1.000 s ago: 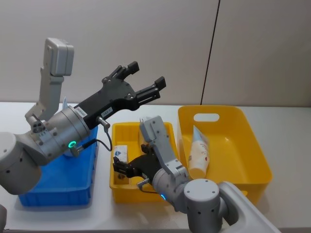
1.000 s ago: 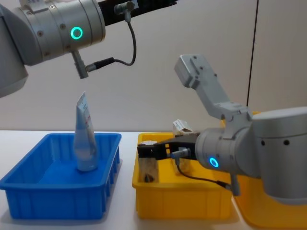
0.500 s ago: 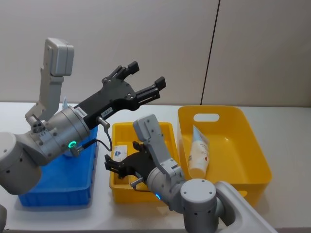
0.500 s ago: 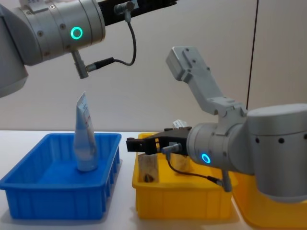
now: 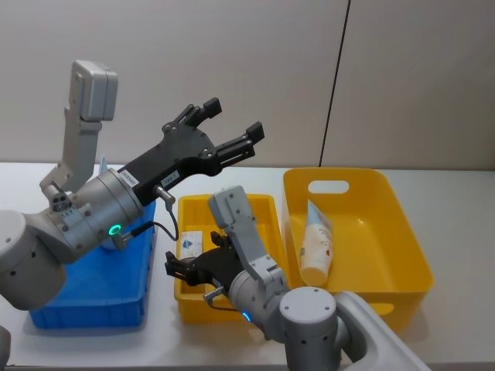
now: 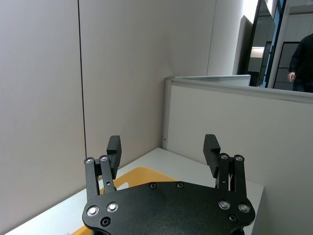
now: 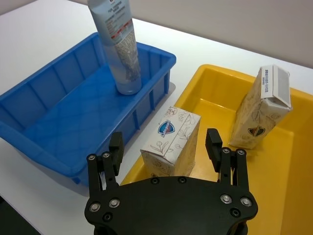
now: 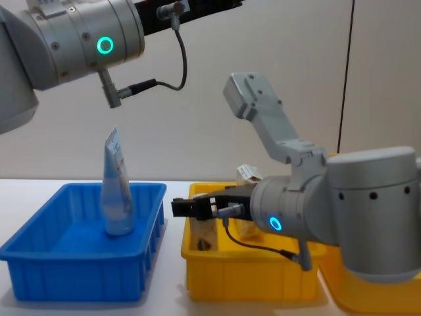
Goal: Bimanual collaborative sorting of washing and personal care products
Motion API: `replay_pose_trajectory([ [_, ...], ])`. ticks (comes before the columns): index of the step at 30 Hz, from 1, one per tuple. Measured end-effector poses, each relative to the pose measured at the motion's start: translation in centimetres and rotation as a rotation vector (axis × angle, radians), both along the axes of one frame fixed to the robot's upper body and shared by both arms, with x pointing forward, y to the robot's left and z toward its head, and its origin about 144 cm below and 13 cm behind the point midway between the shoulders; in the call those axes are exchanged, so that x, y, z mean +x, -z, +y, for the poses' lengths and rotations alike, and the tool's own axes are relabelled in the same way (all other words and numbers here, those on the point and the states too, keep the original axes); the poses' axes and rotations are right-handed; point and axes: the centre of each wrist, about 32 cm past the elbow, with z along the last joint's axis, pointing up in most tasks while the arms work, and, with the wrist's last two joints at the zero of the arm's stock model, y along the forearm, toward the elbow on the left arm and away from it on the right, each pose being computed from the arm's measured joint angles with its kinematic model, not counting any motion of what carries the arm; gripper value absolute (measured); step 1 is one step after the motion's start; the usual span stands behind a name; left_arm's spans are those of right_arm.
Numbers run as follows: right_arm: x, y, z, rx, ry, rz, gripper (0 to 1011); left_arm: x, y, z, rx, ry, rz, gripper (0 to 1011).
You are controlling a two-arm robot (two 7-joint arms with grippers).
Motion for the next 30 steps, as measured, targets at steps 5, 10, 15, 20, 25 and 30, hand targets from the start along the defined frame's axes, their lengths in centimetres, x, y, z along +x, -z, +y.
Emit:
replay_pose_trajectory([
  [5,-0.1,0.2,0.4,-0.011,0.018,0.01,1002,0.0,0.0,0.0,0.0,0.0,0.0,1001],
  [10,-0.1,0.4,0.8,-0.019,0.032,0.016,1002,0.0,0.0,0.0,0.0,0.0,0.0,1001],
  [15,-0.1,0.5,1.2,-0.026,0.038,0.02,1002,0.0,0.0,0.0,0.0,0.0,0.0,1001],
  [20,0.0,0.6,1.6,-0.031,0.043,0.021,1002,0.0,0.0,0.0,0.0,0.0,0.0,1001],
  [25,0.1,0.8,1.9,-0.04,0.056,0.023,947,0.0,0.0,0.0,0.0,0.0,0.0,1001],
  [30,0.2,0.9,2.1,-0.048,0.076,0.024,819,0.0,0.0,0.0,0.0,0.0,0.0,1001],
])
